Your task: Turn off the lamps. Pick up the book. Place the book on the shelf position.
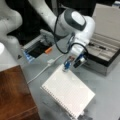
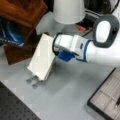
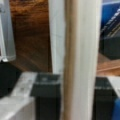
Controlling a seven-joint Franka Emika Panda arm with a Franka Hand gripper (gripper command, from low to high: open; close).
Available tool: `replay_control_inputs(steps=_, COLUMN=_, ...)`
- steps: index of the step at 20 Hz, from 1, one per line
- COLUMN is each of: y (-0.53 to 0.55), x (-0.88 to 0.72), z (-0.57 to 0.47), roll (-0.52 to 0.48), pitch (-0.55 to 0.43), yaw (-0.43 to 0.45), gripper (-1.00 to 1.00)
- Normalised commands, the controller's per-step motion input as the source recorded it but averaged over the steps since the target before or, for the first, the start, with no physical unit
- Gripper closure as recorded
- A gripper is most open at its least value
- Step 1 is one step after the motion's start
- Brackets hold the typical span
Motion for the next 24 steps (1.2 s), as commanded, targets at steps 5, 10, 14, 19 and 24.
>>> replay_control_inputs(steps=5, y=0.2, x=0.37, z=0.24, roll=-0.293, pitch=0.093, yaw=-0.153, gripper=1.0)
replay_control_inputs(steps=10, y=0.23, x=0.38, z=0.4, roll=-0.26, pitch=0.121, yaw=-0.21, gripper=1.0)
replay_control_inputs(steps=14, y=0.25, x=0.33, z=0.48, roll=-0.228, pitch=0.146, yaw=-0.256, gripper=1.0)
replay_control_inputs(steps=19, y=0.2, x=0.26, z=0.41, roll=-0.164, pitch=0.14, yaw=-0.269, gripper=1.0)
replay_control_inputs(steps=24, y=0.12, x=0.17, z=0.4, roll=-0.097, pitch=0.132, yaw=-0.267, gripper=1.0)
